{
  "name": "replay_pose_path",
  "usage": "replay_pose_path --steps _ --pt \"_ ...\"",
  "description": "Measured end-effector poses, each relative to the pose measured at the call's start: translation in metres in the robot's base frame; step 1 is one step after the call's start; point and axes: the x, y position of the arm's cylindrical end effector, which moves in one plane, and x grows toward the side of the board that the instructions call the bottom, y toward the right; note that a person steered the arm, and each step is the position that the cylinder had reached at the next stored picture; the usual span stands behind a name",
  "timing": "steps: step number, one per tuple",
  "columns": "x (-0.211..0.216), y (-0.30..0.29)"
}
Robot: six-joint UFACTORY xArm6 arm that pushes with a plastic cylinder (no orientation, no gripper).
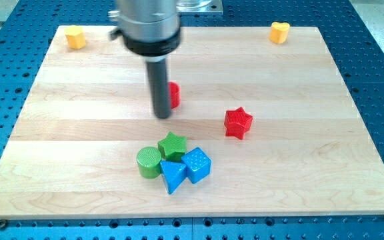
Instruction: Place the red star into the red circle
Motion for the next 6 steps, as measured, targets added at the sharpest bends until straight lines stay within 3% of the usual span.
replay_pose_path --steps 1,2,3,4,5,6 --pt "-0.011 0.053" --pt "0.018 0.146" --pt "0.083 0.159" --pt "0.067 0.108" --pt "0.01 0.081" --pt "-0.008 0.09"
